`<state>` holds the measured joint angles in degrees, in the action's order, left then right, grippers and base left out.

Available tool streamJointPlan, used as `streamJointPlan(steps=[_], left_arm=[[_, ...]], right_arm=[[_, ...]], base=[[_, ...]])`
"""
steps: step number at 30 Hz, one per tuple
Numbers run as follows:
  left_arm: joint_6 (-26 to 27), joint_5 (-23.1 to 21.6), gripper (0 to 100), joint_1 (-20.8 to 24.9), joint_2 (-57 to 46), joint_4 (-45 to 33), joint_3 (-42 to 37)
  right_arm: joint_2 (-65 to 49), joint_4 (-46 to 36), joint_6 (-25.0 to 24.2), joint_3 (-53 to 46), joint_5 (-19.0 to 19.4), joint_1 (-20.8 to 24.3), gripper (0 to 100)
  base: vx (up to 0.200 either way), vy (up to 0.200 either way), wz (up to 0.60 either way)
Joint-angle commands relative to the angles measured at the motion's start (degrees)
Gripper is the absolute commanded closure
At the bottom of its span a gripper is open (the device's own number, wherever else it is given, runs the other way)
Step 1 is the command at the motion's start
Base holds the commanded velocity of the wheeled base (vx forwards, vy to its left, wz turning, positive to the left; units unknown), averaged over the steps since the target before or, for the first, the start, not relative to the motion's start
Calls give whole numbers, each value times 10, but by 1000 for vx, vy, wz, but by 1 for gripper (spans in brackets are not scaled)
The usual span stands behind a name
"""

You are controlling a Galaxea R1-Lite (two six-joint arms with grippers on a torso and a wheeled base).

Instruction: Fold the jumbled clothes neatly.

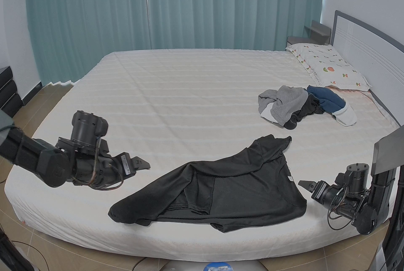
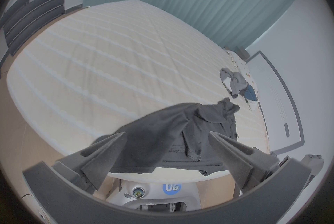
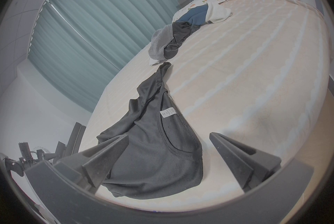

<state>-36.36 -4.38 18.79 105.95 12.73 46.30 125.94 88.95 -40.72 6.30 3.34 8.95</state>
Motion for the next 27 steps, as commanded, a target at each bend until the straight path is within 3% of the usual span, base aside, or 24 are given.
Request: streamJointPlan(steps=[1, 7, 14, 27], left_arm=[[-13, 17, 0, 68, 109, 3, 53], [-25, 53, 0, 129, 167, 3, 97], [-41, 71, 0, 170, 214, 2, 142], [-40, 98, 0, 176, 285, -4, 199]], right_arm=[[1, 8, 0, -13, 6, 3, 0], [2, 8, 0, -17, 7, 3, 0], [0, 8, 0, -20, 7, 3, 0], [0, 8, 0, -20, 7, 5, 0]], base=[[0, 0, 0], [0, 0, 0], [0, 0, 0], [0, 0, 0]])
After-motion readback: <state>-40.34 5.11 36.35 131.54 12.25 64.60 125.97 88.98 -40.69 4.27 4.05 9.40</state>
